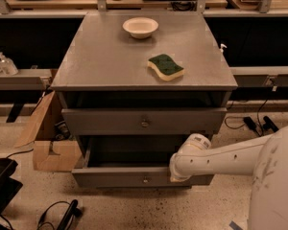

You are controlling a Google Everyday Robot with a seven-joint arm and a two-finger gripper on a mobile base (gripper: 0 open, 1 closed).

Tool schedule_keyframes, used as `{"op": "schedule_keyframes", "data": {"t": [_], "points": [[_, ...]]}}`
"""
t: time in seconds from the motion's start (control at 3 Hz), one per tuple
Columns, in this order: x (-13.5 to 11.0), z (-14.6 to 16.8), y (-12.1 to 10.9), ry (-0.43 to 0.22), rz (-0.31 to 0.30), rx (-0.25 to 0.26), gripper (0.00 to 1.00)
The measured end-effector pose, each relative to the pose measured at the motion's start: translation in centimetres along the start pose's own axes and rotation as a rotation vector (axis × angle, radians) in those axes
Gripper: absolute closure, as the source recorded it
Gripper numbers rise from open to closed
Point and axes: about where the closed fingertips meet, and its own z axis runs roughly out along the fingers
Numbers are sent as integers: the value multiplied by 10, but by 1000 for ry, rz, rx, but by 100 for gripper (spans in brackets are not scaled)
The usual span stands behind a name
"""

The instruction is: Open middle drawer

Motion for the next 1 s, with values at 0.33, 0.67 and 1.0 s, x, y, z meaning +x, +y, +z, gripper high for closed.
{"op": "schedule_keyframes", "data": {"t": [0.33,0.67,1.0], "points": [[0,1,1,0,0,-2,4],[0,1,1,0,0,-3,0],[0,1,1,0,0,-3,0]]}}
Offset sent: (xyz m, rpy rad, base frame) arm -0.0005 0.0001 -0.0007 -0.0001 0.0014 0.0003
